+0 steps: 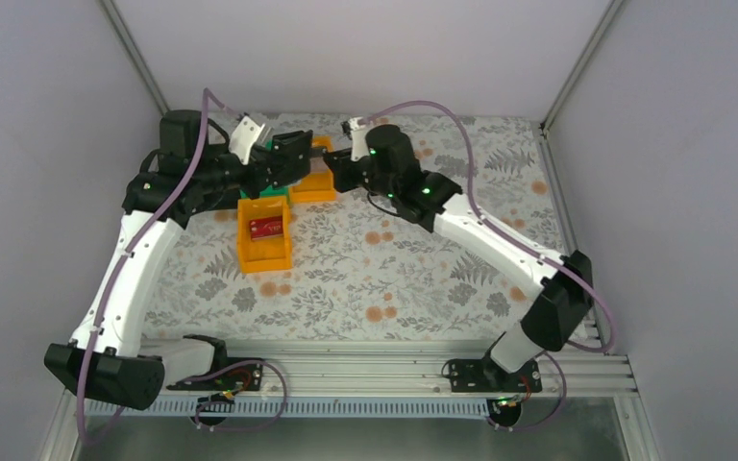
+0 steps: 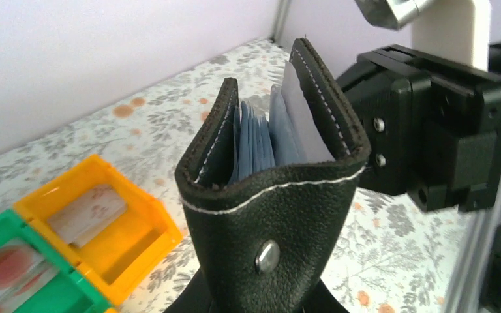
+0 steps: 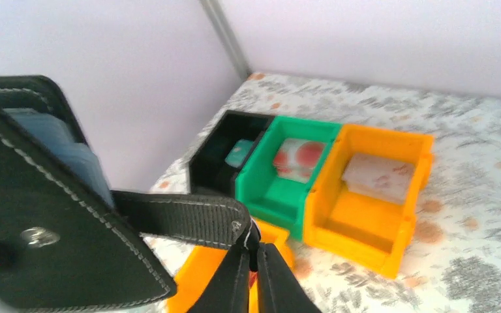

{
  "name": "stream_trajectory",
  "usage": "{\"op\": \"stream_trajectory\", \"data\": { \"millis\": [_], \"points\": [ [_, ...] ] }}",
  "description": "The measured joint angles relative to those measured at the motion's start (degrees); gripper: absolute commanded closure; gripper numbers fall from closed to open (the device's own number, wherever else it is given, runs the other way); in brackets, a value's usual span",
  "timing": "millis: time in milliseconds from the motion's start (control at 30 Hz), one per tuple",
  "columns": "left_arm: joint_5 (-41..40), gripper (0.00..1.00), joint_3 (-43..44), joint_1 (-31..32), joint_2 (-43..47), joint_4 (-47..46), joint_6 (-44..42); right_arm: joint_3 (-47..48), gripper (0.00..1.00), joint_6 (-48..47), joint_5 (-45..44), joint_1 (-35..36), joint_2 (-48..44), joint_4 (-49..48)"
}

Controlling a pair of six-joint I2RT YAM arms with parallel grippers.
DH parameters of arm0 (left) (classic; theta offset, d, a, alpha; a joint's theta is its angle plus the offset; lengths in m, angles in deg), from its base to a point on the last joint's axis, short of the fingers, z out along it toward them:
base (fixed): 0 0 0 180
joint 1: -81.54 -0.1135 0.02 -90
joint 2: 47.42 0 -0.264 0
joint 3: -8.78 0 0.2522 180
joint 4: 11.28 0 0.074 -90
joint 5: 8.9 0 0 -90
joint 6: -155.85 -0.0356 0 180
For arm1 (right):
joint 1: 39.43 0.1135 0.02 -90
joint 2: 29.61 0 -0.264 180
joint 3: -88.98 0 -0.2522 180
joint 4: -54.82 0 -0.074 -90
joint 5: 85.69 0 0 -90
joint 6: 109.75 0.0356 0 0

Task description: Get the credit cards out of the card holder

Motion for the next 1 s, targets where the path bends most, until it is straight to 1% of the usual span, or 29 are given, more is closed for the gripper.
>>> {"op": "stream_trajectory", "data": {
  "millis": [33, 133, 167, 233, 267, 367, 500, 567, 633, 700, 767, 833, 900, 967, 1000],
  "points": [
    [1.0, 0.98, -0.2, 0.3, 0.0, 0.0, -0.5, -1.4, 0.79, -0.3, 2.2, -1.1, -1.1, -0.6],
    [4.1, 0.98, -0.4, -0.2, 0.1, 1.3, -2.6, -5.3, 0.42, -4.1, 10.5, -6.0, -4.7, -0.3],
    [5.8, 0.98, -0.3, -0.7, 0.2, 2.2, -4.1, -6.2, 0.32, -5.6, 13.7, -7.9, -5.6, -0.3],
    [9.0, 0.98, 0.1, -1.2, 0.2, 4.5, -7.5, -8.6, 0.22, -9.1, 20.3, -10.9, -7.6, -0.7],
    [10.7, 0.98, 0.3, -1.2, 0.2, 6.0, -9.4, -10.3, 0.19, -11.0, 23.5, -11.4, -9.2, -0.8],
    [14.8, 0.98, 1.8, -1.1, 0.2, 10.4, -14.6, -15.1, 0.11, -15.9, 30.8, -10.7, -16.5, -1.1],
    [17.0, 0.98, 4.2, -1.1, 0.2, 12.3, -16.3, -19.7, 0.12, -20.0, 36.6, -10.0, -26.2, -5.5],
    [17.3, 0.98, 5.2, -1.1, 0.2, 12.6, -16.5, -21.0, 0.12, -20.2, 37.3, -9.8, -28.8, -9.5],
    [17.7, 0.98, 6.0, -1.1, 0.0, 13.0, -17.0, -21.1, 0.13, -19.2, 38.3, -9.4, -28.8, -13.6],
    [18.9, 0.98, 6.8, -1.1, -0.4, 13.7, -18.3, -20.0, 0.17, -18.4, 40.3, -9.4, -27.2, -16.1],
    [21.6, 0.97, 8.0, -1.1, -0.7, 15.6, -20.9, -16.9, 0.19, -19.2, 43.6, -9.3, -24.5, -16.5],
    [24.7, 0.97, 9.1, -1.1, -0.7, 18.0, -24.0, -13.3, 0.21, -21.6, 47.1, -9.3, -22.3, -14.8],
    [28.0, 0.98, 10.7, -1.1, -0.5, 21.2, -28.5, -10.3, 0.26, -24.1, 50.2, -9.2, -21.1, -12.2],
    [30.8, 0.98, 11.7, -1.1, -0.1, 24.3, -32.7, -9.2, 0.39, -25.1, 52.4, -9.2, -21.0, -11.1],
    [32.3, 0.98, 12.1, -1.1, 0.2, 25.7, -34.4, -9.0, 0.43, -25.4, 53.2, -9.2, -21.1, -10.7]
  ]
}}
